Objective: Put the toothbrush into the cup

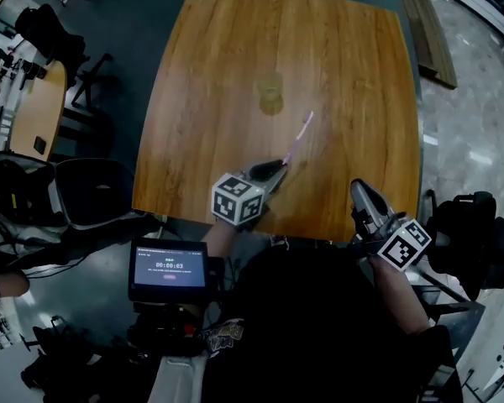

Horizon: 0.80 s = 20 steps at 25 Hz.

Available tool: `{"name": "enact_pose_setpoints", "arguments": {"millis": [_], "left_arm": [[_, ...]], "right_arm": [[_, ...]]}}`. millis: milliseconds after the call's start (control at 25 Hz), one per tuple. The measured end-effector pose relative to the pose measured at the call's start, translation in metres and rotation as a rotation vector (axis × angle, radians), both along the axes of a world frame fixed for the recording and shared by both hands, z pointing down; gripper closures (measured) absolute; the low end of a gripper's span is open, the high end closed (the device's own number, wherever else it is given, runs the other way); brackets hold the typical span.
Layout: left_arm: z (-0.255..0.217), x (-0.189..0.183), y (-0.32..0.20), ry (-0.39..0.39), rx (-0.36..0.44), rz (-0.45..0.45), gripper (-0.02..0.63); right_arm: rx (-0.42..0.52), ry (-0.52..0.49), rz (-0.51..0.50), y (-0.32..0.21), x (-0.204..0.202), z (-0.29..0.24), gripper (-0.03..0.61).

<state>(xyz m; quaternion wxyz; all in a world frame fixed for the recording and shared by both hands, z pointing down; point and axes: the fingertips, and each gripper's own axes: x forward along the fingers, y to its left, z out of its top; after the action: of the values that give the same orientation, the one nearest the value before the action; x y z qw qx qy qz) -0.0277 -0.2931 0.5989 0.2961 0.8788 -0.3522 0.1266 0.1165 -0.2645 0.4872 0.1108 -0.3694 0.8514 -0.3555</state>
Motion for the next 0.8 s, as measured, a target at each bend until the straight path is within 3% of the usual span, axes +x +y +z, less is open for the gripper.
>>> {"name": "enact_pose_setpoints", "arguments": {"millis": [120,240,400,560,640,800], "left_arm": [[-0.063,0.013,0.017,0.302,0.041,-0.044,0.555],[-0.105,0.025,0.040,0.443,0.103,-0.021,0.555],[-0.121,0.028,0.059,0.486,0.142,-0.015,0.555],[-0.119,0.025,0.065,0.468,0.151,-0.041,0.555],[-0.115,0.024,0.067,0.445,0.151,-0.049,0.555],[-0.107,0.018,0.069,0.424,0.145,-0.086,0.555]], "right_arm": [[0.052,-0.007,-0.093,-0.023,-0.028,-0.015,0.548],[0.097,-0.053,-0.218,-0.038,-0.063,-0.038,0.509],[0.117,-0.102,-0.362,-0.048,-0.090,-0.060,0.489],[0.110,-0.127,-0.519,-0.044,-0.110,-0.063,0.487],[0.124,-0.110,-0.562,-0.042,-0.117,-0.061,0.536],[0.110,-0.109,-0.617,-0.038,-0.126,-0.055,0.542]]}}
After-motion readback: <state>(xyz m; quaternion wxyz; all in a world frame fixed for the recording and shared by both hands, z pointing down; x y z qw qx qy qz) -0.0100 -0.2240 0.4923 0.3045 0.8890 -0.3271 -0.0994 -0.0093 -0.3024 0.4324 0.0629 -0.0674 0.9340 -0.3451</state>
